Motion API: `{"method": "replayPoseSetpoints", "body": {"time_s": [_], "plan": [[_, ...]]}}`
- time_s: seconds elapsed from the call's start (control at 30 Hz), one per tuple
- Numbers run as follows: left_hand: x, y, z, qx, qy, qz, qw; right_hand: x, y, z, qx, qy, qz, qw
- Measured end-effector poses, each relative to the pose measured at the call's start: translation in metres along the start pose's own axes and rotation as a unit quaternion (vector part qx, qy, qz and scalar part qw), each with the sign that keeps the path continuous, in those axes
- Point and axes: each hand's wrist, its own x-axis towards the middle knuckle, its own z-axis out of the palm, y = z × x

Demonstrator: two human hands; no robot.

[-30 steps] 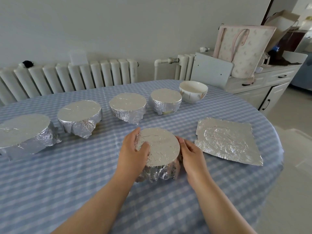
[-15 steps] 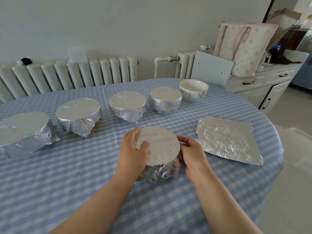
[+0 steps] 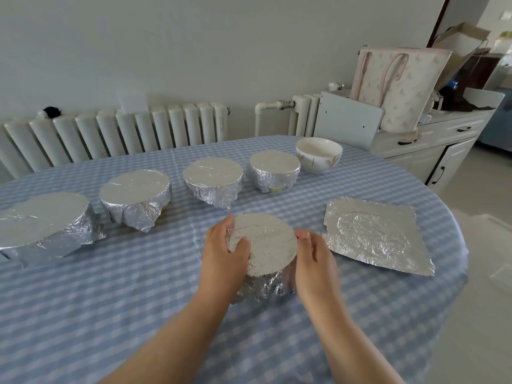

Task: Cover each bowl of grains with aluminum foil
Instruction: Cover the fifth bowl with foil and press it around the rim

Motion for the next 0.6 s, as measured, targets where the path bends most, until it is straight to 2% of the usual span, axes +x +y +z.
{"method": "replayPoseSetpoints", "body": {"time_s": [0.1, 0.27, 0.37, 0.43, 0.53, 0.6], "plan": [[-0.009, 0.004, 0.007, -0.004, 0.013, 0.001, 1.0, 0.008, -0.005, 0.005, -0.008, -0.022, -0.01, 1.0], [-0.028, 0.011, 0.015, -0.02, -0.006, 0.007, 1.0, 0.042, -0.007, 0.004, 0.082, -0.091, 0.036, 0.992], [-0.018, 0.009, 0.008, -0.01, 0.012, 0.011, 1.0, 0.036, -0.002, 0.006, 0.1, -0.083, 0.011, 0.991], [-0.006, 0.005, 0.001, 0.031, 0.026, 0.044, 0.998, 0.03, 0.002, 0.008, 0.115, -0.069, -0.004, 0.991], [0.009, 0.005, -0.003, 0.032, -0.017, 0.081, 0.996, 0.027, 0.01, 0.01, 0.139, -0.051, -0.005, 0.989], [0.014, 0.004, -0.002, 0.008, -0.046, 0.064, 0.997, 0.026, 0.011, 0.011, 0.134, -0.048, -0.007, 0.99]]}}
